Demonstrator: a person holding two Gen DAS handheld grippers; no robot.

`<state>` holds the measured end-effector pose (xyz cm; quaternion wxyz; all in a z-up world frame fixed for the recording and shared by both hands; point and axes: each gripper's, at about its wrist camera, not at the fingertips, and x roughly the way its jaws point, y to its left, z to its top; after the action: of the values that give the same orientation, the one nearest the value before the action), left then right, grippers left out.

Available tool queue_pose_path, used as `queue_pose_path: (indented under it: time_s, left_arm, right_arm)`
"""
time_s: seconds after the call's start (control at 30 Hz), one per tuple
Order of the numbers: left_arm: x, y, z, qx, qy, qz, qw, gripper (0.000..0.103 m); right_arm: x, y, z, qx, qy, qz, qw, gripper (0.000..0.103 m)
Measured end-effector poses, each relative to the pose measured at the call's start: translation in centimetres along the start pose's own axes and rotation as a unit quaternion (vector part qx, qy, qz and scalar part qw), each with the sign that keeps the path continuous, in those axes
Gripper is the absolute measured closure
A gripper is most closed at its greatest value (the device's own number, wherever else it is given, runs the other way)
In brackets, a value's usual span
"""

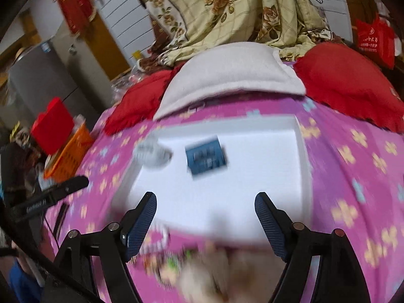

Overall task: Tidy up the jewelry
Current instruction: 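Grasp the white pearl necklace with the left tool while the right tool grasps the cream polka-dot scrunchie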

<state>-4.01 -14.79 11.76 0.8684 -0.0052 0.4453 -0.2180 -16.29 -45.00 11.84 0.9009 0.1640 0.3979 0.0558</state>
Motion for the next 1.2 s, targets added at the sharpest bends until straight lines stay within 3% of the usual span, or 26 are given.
queue_pose_path:
  time_s: [0.17, 0.33, 0.57, 0.9, 0.97, 1.03, 1.1, 1.2]
  left_arm:
    - [0.4, -0.8, -5.3, 0.028, 0.024, 0.01, 0.9993, 0.048]
    - [2.4, -0.4, -7.9, 0.024, 0.048, 0.021, 0.9983, 0.048]
    - [5.6, -0.2, -6.8, 0.012, 0.059, 0.018, 0.998, 0.049]
    - [9.5, -2.6, -5.5, 0.081, 0.076, 0.024, 0.9935, 0.049]
    - [9.6, -3.1, -5.5, 0.099, 0.075, 0.028, 0.9918, 0.053]
    - [9.6, -3.5, -5.7, 0.112, 0.07, 0.039, 0.9905, 0.078]
    - [9.5, -3.7, -5.8, 0.113, 0.073, 0.024, 0.9906, 0.095]
    - [9.4, -3.8, -5.9, 0.106, 0.072, 0.028, 0.9913, 0.095]
  right_arm:
    - [-1.8, -2.0, -6.5, 0.004, 0.02, -0.016, 1.0, 0.024]
    - [-1.8, -3.0, -9.4, 0.019, 0.025, -0.017, 0.999, 0.024]
    - [-0.3, -2.9, -9.9, 0.016, 0.015, -0.027, 0.999, 0.024]
    - [1.4, -2.7, -9.0, 0.01, 0.007, -0.038, 0.999, 0.024]
    - [1.5, -3.0, -8.7, 0.019, 0.003, -0.036, 0.999, 0.024]
    - [1.8, -3.3, -8.5, 0.028, 0.003, -0.032, 0.999, 0.031]
    - [2.2, -3.5, -8.4, 0.035, 0.01, -0.035, 0.999, 0.061]
    - [2.2, -3.6, -8.3, 0.038, 0.01, -0.034, 0.999, 0.073]
